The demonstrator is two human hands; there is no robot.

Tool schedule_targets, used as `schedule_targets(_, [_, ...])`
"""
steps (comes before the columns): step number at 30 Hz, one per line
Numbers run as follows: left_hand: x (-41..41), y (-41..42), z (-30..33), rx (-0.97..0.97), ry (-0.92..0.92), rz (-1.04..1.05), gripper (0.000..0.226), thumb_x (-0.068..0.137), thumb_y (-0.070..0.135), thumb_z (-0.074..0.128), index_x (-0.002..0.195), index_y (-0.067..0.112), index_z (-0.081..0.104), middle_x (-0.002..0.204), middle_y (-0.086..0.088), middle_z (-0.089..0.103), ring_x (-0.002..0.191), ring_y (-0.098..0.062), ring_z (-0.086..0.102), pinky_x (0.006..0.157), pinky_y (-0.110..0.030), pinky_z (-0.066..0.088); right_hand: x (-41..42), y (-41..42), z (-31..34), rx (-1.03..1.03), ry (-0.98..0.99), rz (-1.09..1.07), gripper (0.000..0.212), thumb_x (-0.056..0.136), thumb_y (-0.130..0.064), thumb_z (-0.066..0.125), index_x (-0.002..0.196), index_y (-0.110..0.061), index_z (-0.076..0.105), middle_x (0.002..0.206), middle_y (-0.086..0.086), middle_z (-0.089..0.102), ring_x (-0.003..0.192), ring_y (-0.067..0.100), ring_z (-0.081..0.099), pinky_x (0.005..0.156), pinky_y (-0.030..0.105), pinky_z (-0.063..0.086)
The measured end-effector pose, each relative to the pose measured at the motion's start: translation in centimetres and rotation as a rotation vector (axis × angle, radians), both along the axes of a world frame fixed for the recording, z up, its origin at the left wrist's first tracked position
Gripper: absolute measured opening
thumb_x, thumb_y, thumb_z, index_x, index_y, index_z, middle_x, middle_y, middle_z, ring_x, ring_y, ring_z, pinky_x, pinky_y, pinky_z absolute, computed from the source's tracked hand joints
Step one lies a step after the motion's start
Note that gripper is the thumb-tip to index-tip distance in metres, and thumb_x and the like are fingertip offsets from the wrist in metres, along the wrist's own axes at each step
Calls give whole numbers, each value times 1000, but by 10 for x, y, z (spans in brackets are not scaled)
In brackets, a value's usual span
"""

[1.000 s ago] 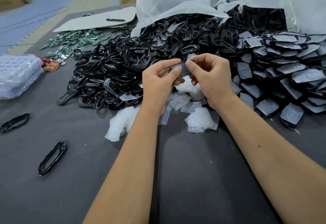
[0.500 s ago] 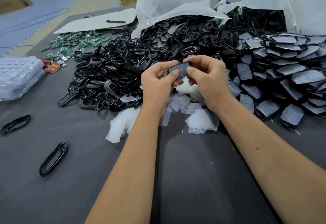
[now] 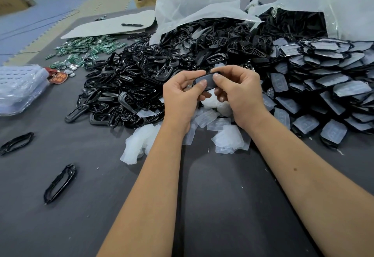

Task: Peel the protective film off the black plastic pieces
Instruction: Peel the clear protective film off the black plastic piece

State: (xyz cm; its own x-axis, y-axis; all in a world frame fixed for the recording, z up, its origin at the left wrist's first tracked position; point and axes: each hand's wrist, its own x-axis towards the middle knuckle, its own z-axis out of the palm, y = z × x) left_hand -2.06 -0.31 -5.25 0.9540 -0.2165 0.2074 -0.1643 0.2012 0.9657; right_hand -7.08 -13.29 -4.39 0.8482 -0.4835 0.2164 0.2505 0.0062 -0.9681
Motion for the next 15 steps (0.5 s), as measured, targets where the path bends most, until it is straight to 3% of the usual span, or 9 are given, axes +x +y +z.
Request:
schedule_targets(5, [0,-1,-2,15,-12,40,17,90,-6,71,99,7,76,90,-8,77,62,-20,70,65,-32,60,0,0,-3,-283,-11,-188,13,92,-5,72,100,-12,64,84,6,70,63,25,71,49,33,56])
schedule_targets(10, [1,0,-3,10,2,24,18,90,-4,70,96,11,78,89,-5,77,64,-23,70,63,-29,59,1,-2,-4,-179,-14,-110,12,92,1,71,98,-9,71,85,11,74,64,21,73,48,27,52])
schedule_targets(15, [1,-1,-5,36,-35,34,10,87,3,76,94,9,74,87,-9,76,57,-17,67,54,-27,53,1,-1,-4,-208,-14,-113,11,91,2,70,94,-8,73,80,7,73,60,16,70,49,27,53])
